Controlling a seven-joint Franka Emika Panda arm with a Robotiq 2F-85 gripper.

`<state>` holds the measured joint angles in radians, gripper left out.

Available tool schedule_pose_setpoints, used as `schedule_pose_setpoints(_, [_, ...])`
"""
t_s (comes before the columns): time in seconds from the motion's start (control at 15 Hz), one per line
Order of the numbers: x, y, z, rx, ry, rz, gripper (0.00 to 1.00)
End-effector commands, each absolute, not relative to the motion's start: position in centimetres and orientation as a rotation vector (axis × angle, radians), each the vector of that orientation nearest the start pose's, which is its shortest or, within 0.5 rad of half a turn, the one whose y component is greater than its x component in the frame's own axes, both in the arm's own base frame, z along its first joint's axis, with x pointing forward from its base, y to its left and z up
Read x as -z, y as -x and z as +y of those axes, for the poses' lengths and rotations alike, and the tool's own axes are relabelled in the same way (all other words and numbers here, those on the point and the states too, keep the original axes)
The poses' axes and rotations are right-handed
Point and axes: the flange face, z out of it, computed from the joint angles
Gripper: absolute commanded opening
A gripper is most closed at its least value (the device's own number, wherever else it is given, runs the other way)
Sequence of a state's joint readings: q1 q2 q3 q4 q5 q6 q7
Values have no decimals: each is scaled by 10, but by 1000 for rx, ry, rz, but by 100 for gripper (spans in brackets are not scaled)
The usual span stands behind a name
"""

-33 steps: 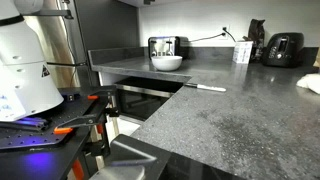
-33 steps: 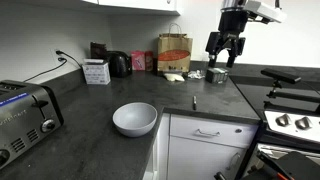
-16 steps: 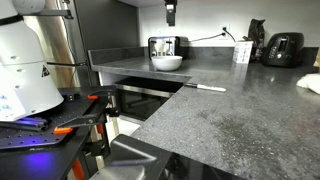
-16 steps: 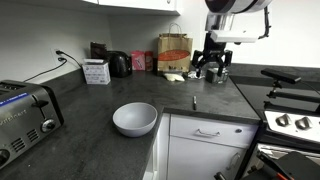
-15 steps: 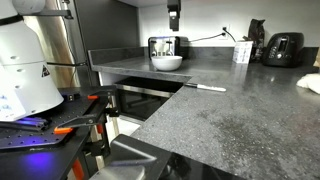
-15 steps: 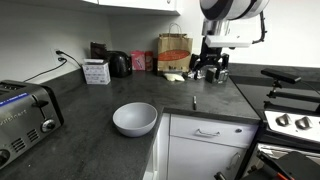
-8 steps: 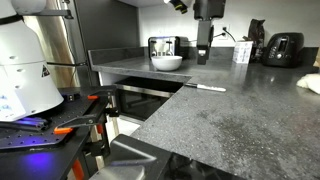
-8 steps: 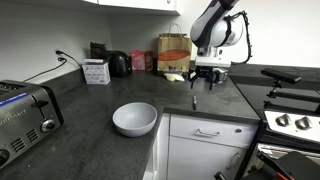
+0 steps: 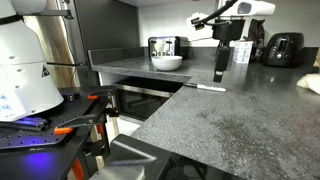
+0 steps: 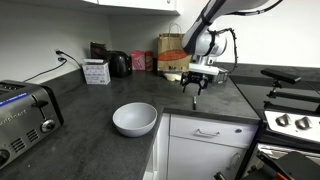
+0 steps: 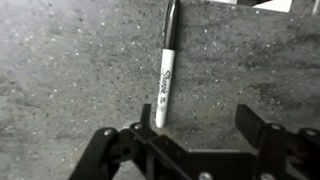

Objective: Pick the pen on the counter and put it in the bowl

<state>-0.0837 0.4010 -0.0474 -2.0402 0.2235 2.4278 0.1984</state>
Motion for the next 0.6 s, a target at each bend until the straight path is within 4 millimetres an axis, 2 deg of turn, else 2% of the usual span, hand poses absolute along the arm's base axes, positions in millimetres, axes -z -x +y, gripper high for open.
schedule_pose_setpoints(0.0, [-234, -607, -80, -65, 2903, 727, 67])
schedule_pose_setpoints(0.13, [-229, -611, -82, -72, 2913, 737, 69])
schedule_pose_setpoints(0.2, [-228, -612, -83, -75, 2911, 736, 63])
schedule_pose_setpoints(0.53, [-231, -608, -90, -78, 2917, 748, 71])
